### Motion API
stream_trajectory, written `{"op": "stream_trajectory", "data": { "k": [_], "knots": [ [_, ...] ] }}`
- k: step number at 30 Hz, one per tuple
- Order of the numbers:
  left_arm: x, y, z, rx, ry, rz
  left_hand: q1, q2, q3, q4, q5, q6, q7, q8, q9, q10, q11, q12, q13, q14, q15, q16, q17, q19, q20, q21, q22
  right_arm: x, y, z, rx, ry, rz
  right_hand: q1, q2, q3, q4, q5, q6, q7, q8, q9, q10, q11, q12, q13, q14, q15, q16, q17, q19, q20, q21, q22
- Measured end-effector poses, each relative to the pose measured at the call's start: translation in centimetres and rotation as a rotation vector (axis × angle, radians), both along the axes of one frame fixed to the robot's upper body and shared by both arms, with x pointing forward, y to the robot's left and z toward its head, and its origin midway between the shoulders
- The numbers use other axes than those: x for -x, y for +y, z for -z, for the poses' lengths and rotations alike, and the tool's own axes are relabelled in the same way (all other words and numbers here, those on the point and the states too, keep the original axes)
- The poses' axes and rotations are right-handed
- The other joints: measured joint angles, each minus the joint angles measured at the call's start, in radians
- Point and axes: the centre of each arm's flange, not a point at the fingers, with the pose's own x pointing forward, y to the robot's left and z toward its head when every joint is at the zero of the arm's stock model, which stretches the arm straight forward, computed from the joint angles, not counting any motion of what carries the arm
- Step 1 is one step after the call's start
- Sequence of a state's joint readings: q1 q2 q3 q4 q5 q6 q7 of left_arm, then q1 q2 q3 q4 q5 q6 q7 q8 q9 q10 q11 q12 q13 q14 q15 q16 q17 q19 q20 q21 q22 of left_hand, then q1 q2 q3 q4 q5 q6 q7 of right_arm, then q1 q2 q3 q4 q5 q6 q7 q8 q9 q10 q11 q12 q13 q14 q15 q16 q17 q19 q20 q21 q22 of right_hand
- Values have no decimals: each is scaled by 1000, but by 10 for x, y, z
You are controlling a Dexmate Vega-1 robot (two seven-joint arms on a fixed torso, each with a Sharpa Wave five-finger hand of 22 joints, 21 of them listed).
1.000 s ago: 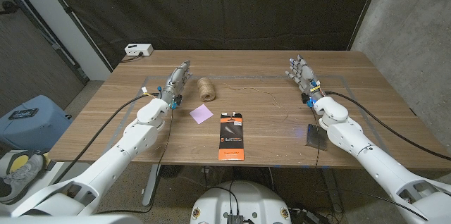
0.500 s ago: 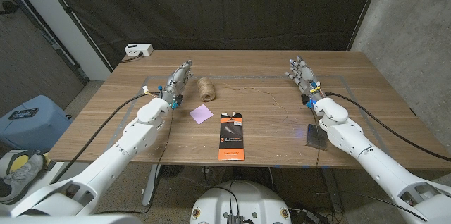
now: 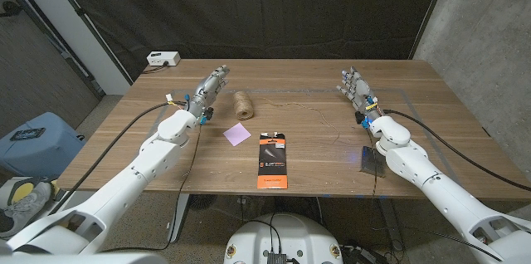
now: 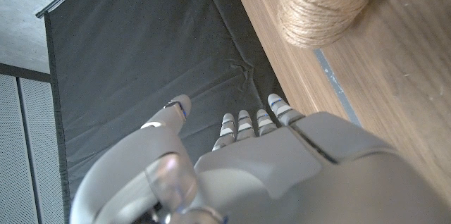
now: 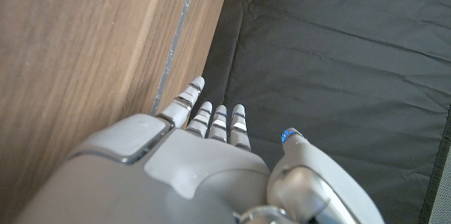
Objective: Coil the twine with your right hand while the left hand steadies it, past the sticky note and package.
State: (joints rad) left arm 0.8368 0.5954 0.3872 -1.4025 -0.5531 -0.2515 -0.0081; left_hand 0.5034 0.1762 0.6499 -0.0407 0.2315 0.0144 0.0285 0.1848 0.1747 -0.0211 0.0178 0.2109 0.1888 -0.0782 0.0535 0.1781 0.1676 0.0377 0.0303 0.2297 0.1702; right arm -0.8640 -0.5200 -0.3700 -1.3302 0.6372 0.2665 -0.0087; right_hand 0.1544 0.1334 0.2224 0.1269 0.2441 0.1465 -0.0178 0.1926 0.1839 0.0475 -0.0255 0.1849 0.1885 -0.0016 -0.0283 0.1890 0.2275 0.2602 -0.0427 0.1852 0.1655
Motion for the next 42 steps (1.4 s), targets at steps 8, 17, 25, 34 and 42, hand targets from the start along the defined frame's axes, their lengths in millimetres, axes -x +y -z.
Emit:
{"op": "stream_trajectory", "data": {
  "k": [8,17,25,34,42],
  "knots": [
    [4,6,-5,-35,-11,-3,46,4,30,-55,51,5,-5,0,0,14,-14,0,0,11,-11,0,0,11,-11,-9,0,-3,1,-1,0,2,3,1,-1,0,0,0,0,0,0,0,-4,4,0,0,0,0,0,-5,0,0,0,0],
    [7,15,-18,-93,-31,-2,78,-2,47,-91,91,11,-11,0,0,18,-18,0,0,14,-14,0,0,13,-13,-11,0,-5,4,-2,2,2,7,3,-3,4,-4,0,0,0,0,0,-4,4,0,0,0,0,0,-5,0,0,0,0],
    [9,22,-28,-153,-51,4,94,-5,53,-106,110,16,-5,0,0,18,-18,0,0,16,-16,0,0,18,-18,-17,0,-6,6,-2,0,3,13,8,2,8,-8,0,0,0,0,0,-4,4,0,0,0,0,0,-9,0,0,0,0],
    [11,27,-38,-231,-66,12,116,-3,66,-121,133,23,-12,0,0,23,-23,0,0,18,-19,0,0,20,-20,-17,0,-7,10,-3,-3,-2,13,16,5,11,-11,0,0,0,0,0,-4,4,0,0,0,0,0,-14,0,0,0,0],
    [12,33,-48,-298,-74,25,138,-6,73,-133,151,29,-18,0,0,30,-30,0,0,19,-20,0,0,25,-25,-18,0,-9,11,-2,-7,0,19,16,5,14,-14,0,0,0,0,0,-6,1,0,0,0,0,0,-14,0,0,0,0]
  ]
}}
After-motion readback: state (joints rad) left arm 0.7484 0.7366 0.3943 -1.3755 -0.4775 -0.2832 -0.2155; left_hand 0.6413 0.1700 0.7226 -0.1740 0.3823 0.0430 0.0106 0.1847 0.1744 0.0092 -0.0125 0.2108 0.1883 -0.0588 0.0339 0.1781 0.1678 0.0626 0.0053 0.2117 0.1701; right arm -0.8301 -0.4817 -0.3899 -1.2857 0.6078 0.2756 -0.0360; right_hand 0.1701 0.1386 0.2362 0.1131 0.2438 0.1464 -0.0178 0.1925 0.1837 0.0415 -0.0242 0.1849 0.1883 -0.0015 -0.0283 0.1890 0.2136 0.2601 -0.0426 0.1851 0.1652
